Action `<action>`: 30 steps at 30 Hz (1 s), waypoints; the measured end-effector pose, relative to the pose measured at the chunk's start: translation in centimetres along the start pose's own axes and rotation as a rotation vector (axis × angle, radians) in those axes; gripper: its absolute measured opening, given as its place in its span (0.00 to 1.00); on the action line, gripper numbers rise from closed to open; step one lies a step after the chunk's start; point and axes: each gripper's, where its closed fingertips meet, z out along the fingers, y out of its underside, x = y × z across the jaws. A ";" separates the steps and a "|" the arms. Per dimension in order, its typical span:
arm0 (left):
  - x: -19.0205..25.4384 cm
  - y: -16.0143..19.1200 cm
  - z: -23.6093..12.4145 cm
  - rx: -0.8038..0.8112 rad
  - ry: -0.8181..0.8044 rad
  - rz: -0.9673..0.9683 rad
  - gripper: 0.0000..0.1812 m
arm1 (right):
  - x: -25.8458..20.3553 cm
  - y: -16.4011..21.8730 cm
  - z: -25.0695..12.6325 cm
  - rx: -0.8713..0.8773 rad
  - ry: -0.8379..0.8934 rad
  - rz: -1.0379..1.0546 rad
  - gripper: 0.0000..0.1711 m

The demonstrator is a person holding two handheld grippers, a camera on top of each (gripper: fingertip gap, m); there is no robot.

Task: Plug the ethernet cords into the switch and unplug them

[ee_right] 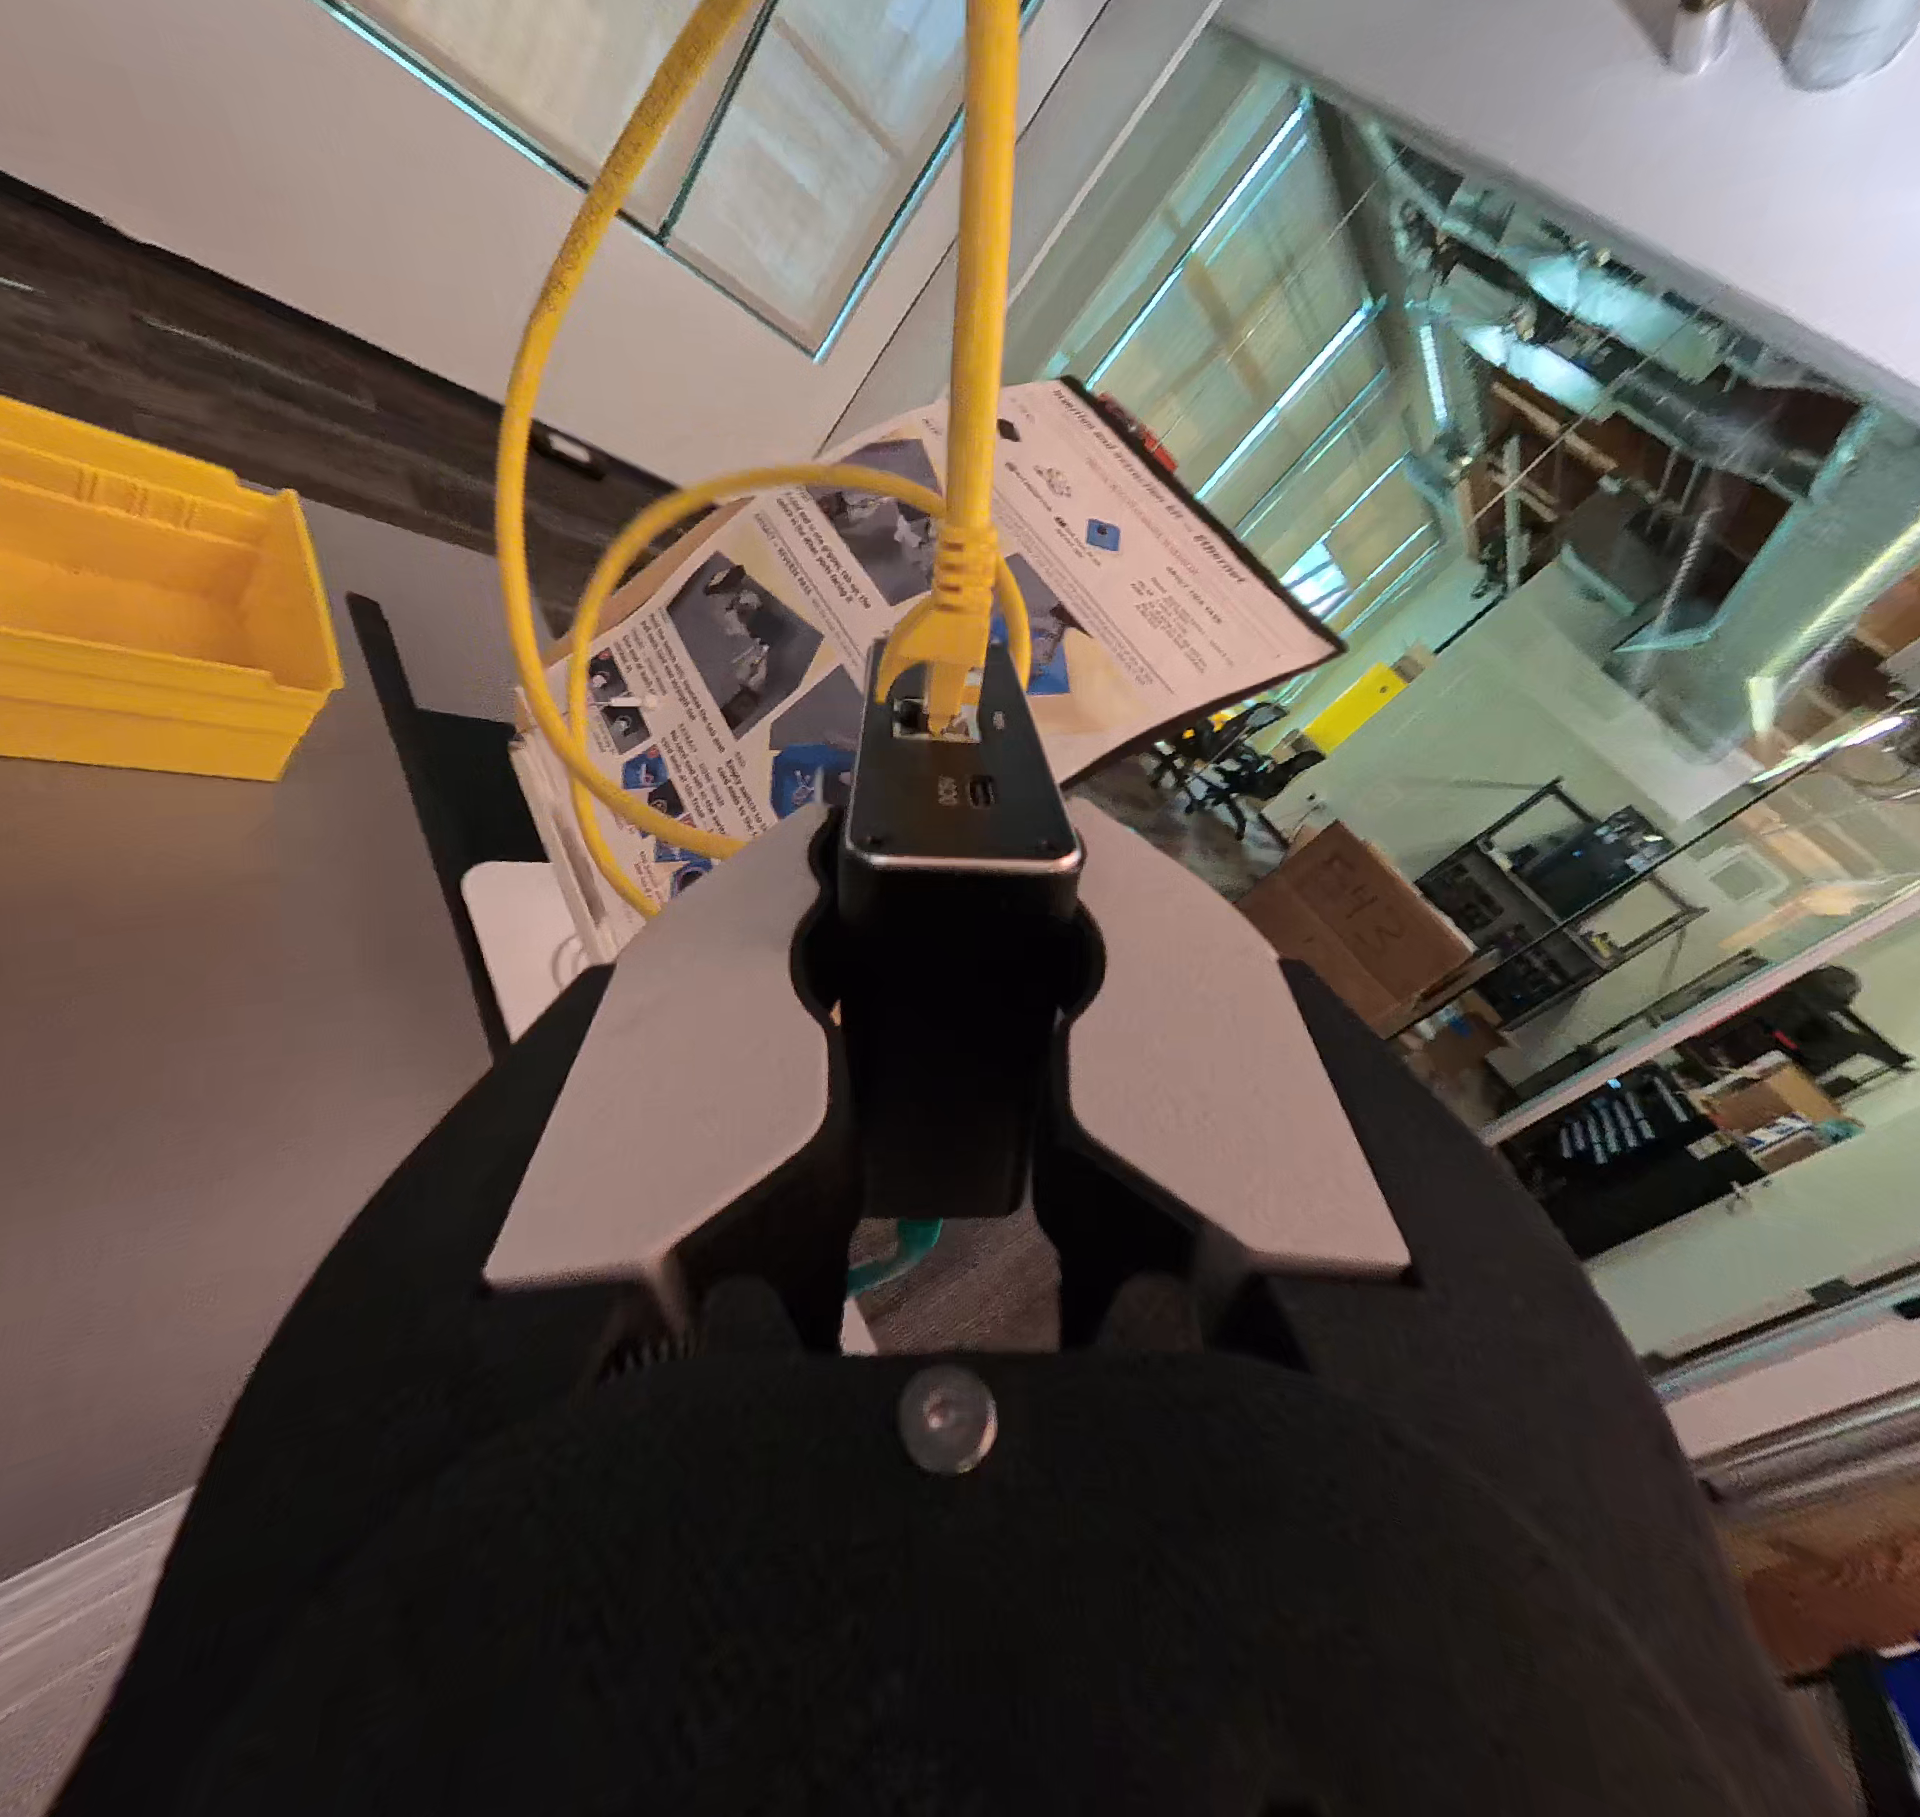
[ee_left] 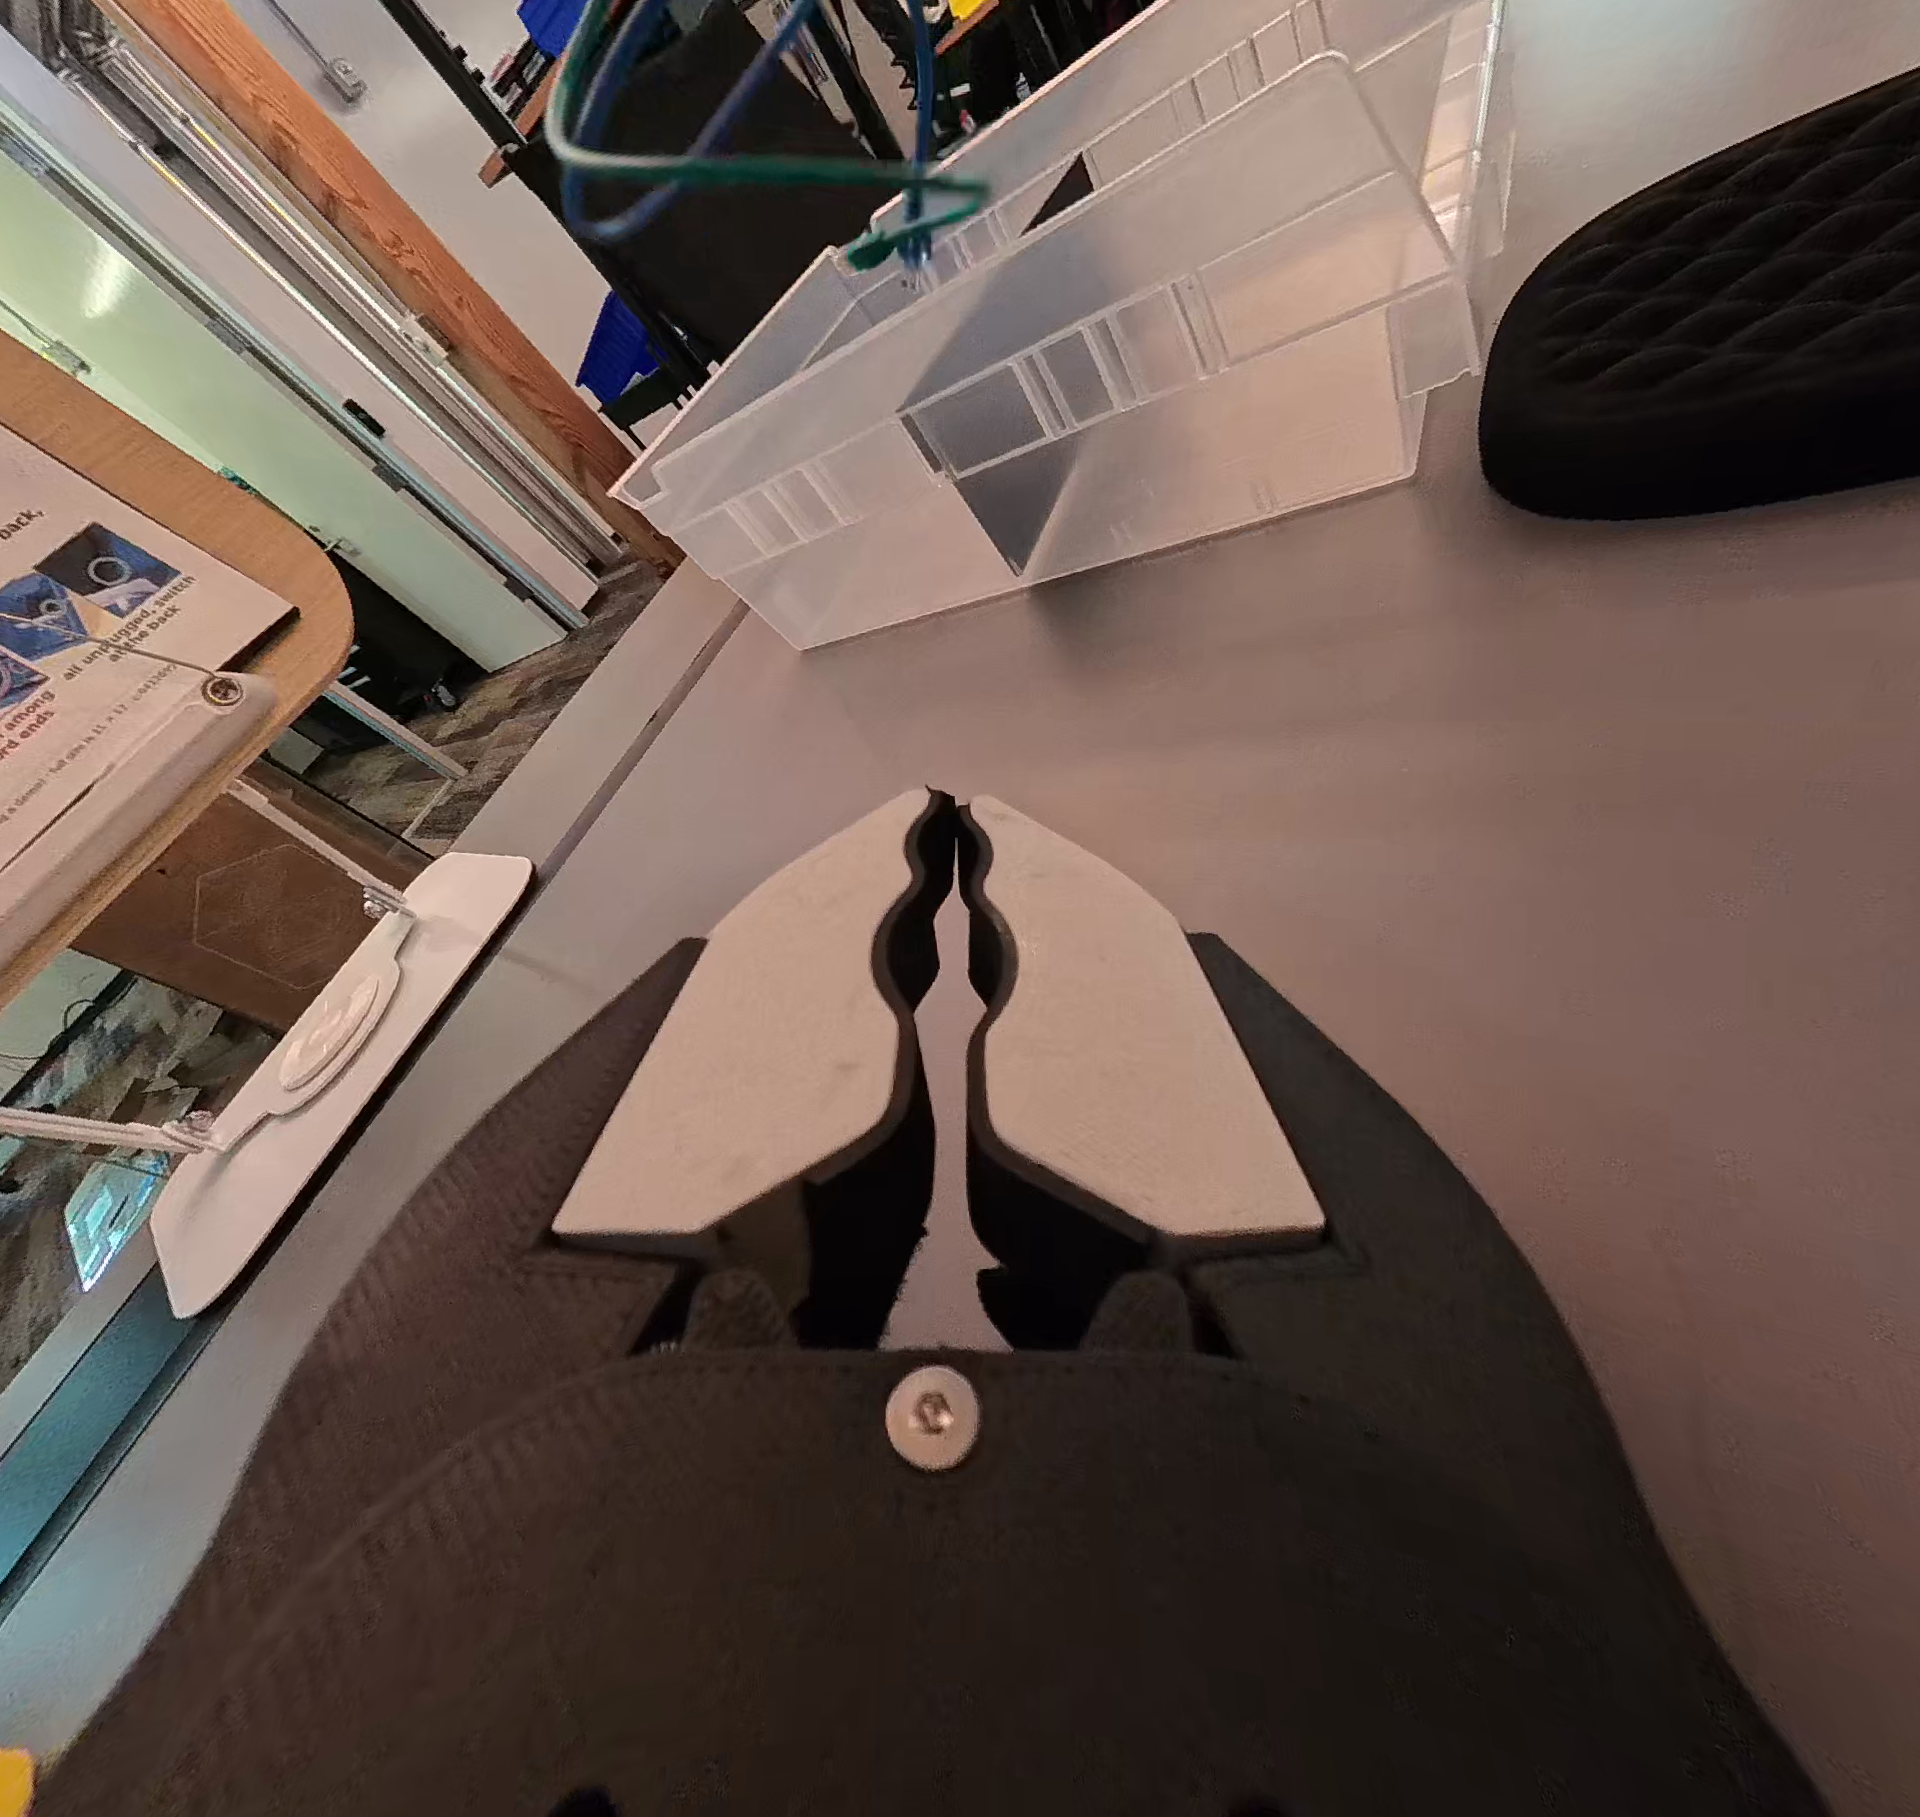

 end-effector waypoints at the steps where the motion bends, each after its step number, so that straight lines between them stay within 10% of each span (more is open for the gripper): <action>1: 0.0 0.0 0.0 0.000 0.000 0.001 0.00 | -0.1 0.6 -0.1 0.005 0.023 -0.013 0.22; 30: 0.5 0.3 0.2 -0.023 0.007 0.045 0.00 | -8.4 20.4 -8.2 -0.165 0.110 0.377 0.22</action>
